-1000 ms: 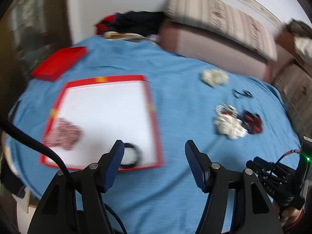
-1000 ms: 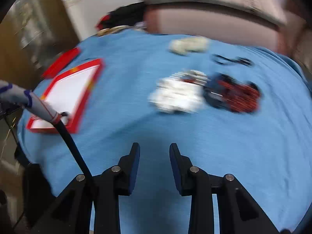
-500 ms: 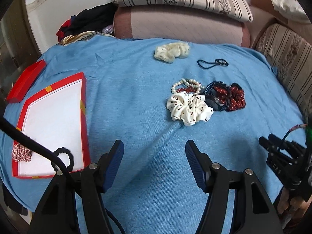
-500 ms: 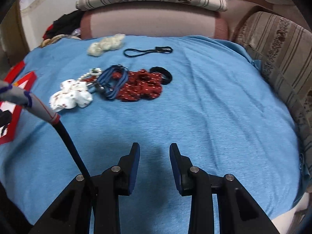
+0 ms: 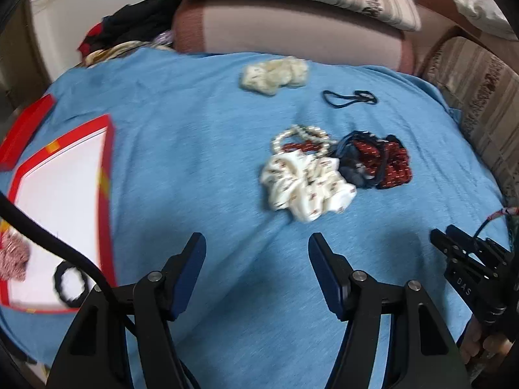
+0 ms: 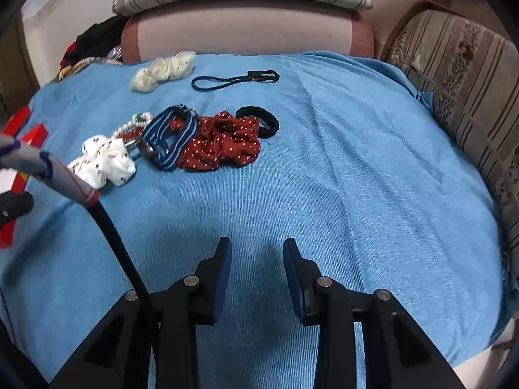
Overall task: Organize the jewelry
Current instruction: 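Withdraw both tools from the tray back toward the accessory pile, then grasp the white polka-dot scrunchie with the left tool while the right tool grasps the navy striped band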
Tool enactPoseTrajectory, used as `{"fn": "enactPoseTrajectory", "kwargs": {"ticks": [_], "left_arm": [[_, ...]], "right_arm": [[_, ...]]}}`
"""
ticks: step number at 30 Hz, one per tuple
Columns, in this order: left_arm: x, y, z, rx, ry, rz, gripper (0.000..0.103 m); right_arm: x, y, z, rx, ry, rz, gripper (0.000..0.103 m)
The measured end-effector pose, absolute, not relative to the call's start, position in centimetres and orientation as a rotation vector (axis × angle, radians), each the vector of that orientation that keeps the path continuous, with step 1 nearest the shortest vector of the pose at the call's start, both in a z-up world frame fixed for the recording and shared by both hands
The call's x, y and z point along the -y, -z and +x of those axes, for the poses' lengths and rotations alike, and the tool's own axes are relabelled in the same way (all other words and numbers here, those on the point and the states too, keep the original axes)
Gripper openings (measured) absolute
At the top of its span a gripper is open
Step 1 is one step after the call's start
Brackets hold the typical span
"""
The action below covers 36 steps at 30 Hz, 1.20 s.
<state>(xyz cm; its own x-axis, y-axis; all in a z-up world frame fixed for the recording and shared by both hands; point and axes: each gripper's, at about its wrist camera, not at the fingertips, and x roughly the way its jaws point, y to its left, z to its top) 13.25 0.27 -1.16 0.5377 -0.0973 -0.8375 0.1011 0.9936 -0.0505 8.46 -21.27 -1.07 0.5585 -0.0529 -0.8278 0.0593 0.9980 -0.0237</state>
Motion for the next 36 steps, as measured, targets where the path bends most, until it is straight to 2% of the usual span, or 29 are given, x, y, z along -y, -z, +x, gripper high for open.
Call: {"fn": "enactPoseTrajectory", "kwargs": {"ticks": [5, 12, 13, 14, 15, 16, 22, 26, 27, 28, 30, 36], "left_arm": [[2.7, 2.1, 15.2, -0.983, 0.23, 0.055, 0.069], [4.3, 4.2, 19.2, -1.023, 0.287, 0.039, 0.069], [4.5, 4.5, 19.7, -1.036, 0.296, 0.045, 0.061], [4.7, 4.8, 19.9, -1.047, 0.301, 0.048, 0.032], [4.7, 5.1, 20.3, -1.071, 0.302, 0.052, 0.017], [4.6, 5.2, 20.5, -1.084, 0.3, 0.046, 0.015], [1.9, 4.1, 19.7, -1.047, 0.329, -0.053, 0.015], [1.3, 4.6, 20.2, -1.063, 0.359, -0.084, 0.023], [1.2, 4.7, 20.1, -1.065, 0.36, -0.087, 0.023], [1.3, 4.9, 20.2, -1.068, 0.362, -0.092, 0.022], [1.3, 4.8, 20.0, -1.067, 0.362, -0.096, 0.016], [-0.2, 1.4, 18.1, -0.997, 0.334, -0.133, 0.014]], "right_arm": [[21.9, 0.7, 9.3, -0.953, 0.013, 0.105, 0.036], [21.4, -0.6, 11.9, -0.891, -0.148, 0.252, 0.036], [21.2, -0.9, 12.6, -0.885, -0.175, 0.271, 0.036], [21.0, -0.9, 13.1, -0.883, -0.191, 0.282, 0.036], [20.7, -0.9, 13.8, -0.883, -0.206, 0.291, 0.036], [20.3, -0.8, 14.5, -0.888, -0.22, 0.294, 0.036], [18.6, 0.9, 17.5, -0.936, -0.24, 0.277, 0.036], [18.2, 1.9, 18.8, -0.963, -0.218, 0.274, 0.035], [18.3, 1.9, 18.9, -0.965, -0.211, 0.27, 0.025], [18.3, 1.9, 18.8, -0.973, -0.214, 0.273, 0.007], [18.6, 1.4, 18.4, -0.968, -0.22, 0.291, 0.006], [18.7, -1.5, 15.2, -0.915, -0.239, 0.268, 0.003]]}}
